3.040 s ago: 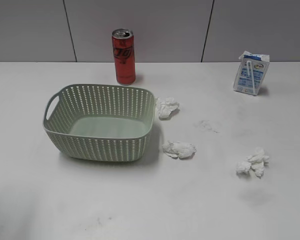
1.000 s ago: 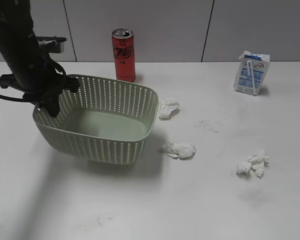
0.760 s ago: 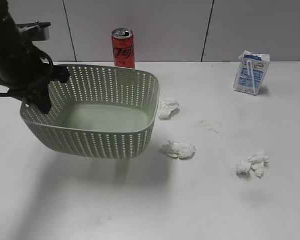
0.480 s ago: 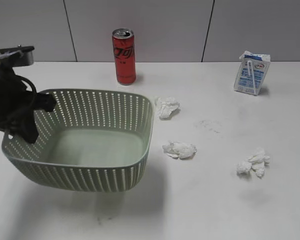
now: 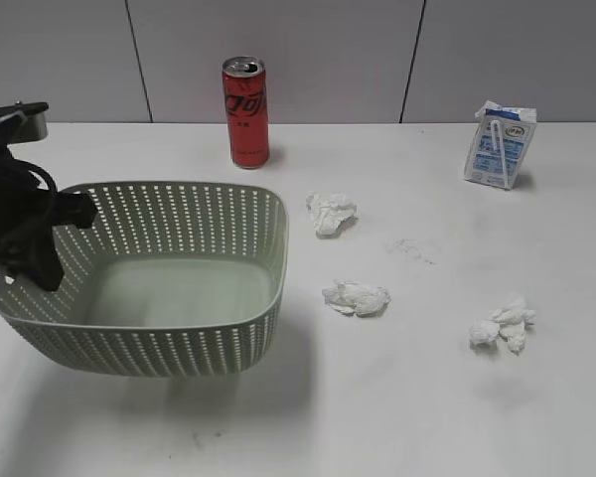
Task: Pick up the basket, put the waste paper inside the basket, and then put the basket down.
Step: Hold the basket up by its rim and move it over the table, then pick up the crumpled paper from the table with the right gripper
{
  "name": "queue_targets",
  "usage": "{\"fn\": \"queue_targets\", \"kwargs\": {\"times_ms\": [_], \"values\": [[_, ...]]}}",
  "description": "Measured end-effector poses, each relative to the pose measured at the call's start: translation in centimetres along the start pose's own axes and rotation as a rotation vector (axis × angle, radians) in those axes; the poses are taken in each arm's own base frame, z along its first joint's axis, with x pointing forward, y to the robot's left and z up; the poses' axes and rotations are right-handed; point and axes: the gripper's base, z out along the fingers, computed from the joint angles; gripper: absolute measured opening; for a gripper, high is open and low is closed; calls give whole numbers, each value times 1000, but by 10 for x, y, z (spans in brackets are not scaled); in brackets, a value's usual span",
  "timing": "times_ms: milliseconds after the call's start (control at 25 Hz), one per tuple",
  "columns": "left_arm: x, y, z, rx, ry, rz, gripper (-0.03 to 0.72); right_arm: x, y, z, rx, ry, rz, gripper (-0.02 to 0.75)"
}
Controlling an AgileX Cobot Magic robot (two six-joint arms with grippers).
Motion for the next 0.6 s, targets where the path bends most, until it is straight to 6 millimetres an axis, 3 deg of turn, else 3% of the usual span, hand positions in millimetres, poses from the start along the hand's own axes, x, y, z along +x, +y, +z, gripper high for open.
{"fn": "queue_targets", "kwargs": {"times_ms": [160, 280, 600], "values": [[0, 1, 0, 0, -1, -3, 6, -36, -2, 51, -62, 201, 35, 555], [0, 1, 0, 0, -3, -5, 6, -50, -11, 97, -57, 369, 97, 543], [0, 1, 0, 0, -3, -5, 6, -48, -39, 229, 85, 717, 483, 538]]}}
